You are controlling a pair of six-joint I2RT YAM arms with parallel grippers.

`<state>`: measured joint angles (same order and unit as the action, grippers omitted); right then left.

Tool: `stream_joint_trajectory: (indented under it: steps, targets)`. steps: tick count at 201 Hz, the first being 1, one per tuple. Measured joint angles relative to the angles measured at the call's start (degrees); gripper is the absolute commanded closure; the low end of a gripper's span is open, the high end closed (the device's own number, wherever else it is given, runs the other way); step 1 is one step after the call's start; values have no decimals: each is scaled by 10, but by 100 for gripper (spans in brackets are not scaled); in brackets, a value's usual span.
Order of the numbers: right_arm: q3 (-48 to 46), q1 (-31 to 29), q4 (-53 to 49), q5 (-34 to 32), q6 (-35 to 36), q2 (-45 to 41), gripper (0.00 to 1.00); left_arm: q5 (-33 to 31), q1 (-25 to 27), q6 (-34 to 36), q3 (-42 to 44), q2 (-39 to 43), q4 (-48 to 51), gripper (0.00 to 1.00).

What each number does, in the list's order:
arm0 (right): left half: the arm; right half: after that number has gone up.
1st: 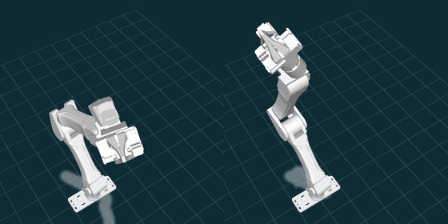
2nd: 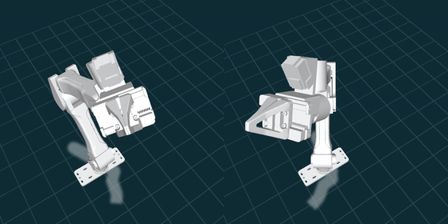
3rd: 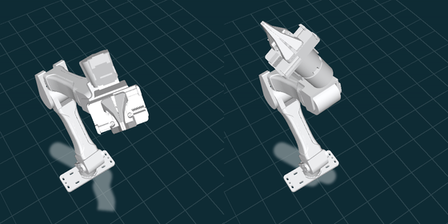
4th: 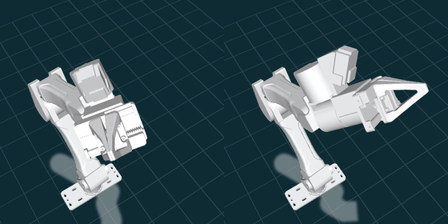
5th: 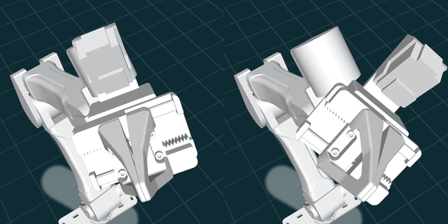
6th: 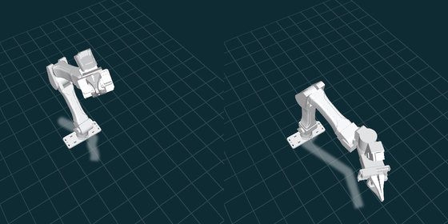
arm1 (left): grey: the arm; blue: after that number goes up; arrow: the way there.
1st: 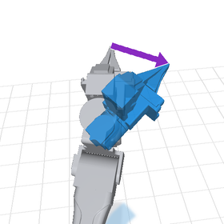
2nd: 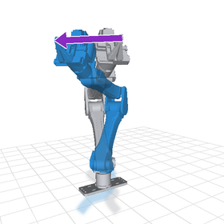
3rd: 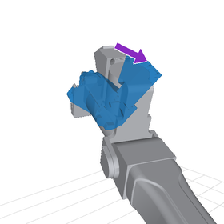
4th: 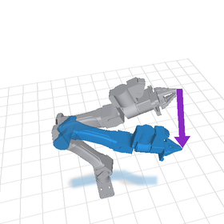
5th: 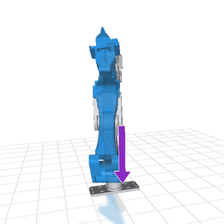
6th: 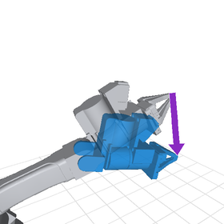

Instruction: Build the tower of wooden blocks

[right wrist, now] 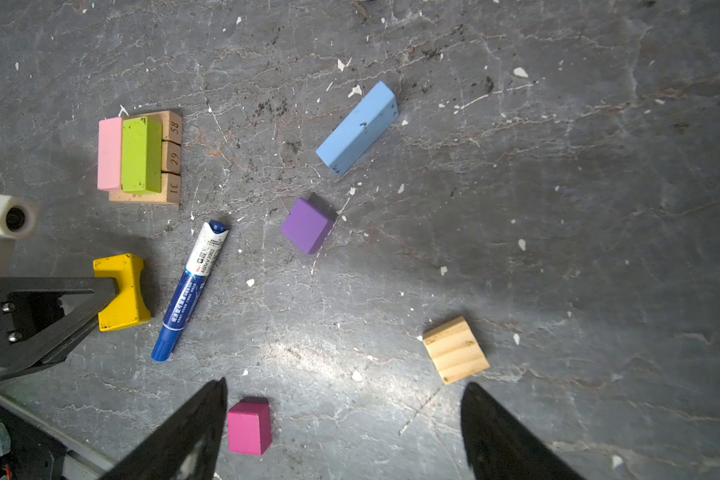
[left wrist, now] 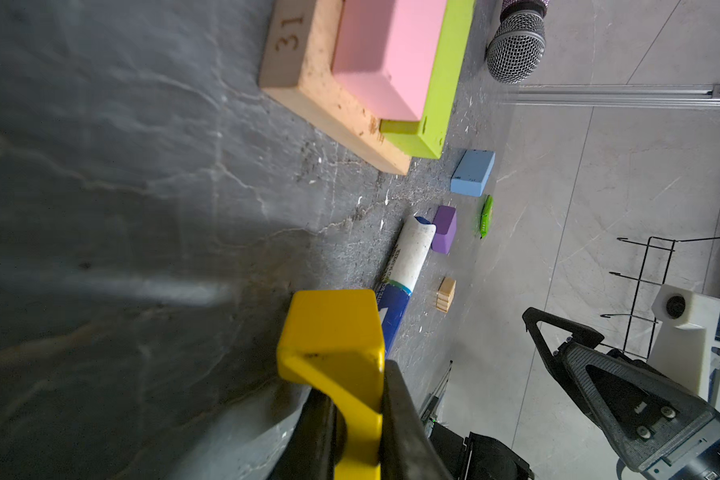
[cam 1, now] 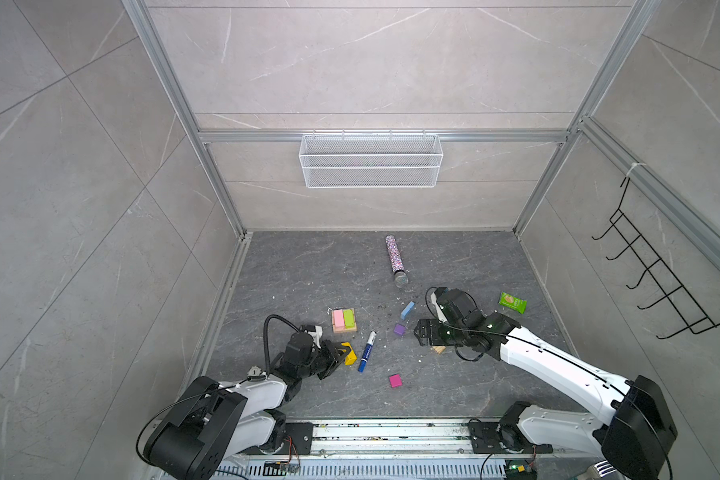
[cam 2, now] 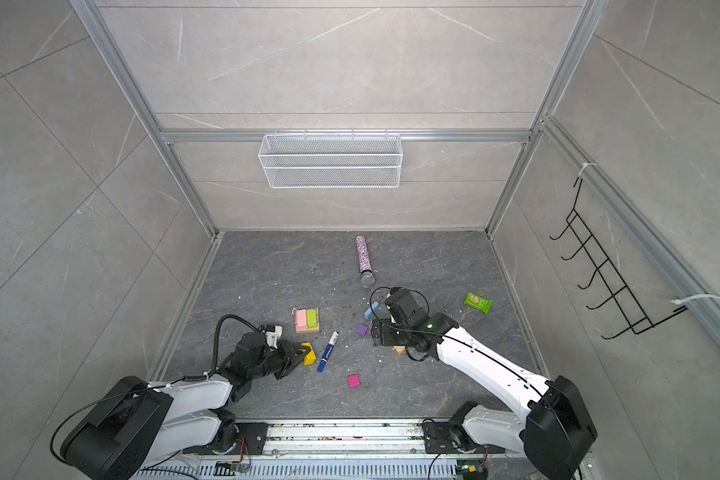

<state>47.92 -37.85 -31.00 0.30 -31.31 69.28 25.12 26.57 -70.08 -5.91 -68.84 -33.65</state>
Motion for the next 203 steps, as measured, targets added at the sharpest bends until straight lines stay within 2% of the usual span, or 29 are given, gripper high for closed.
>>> stream_joint_trajectory:
  steps: [36, 71, 135, 178, 195, 203]
  targets:
    - [0, 0, 0, 0, 0, 0, 15, 0, 0, 0, 0, 0, 4, 87]
    - [0, 0, 0, 0, 0, 0, 15, 5, 0, 0, -1, -36, -35, 86]
    - [0, 0, 0, 0, 0, 0, 15, 10, 0, -9, -2, -82, -91, 78]
    - [0, 0, 0, 0, 0, 0, 15, 8, -1, -15, -3, -84, -80, 67]
    - [0, 0, 0, 0, 0, 0, 15, 5, -2, -16, -3, -84, -70, 58]
    - [0, 0, 0, 0, 0, 0, 15, 6, -2, -18, -4, -84, -67, 58]
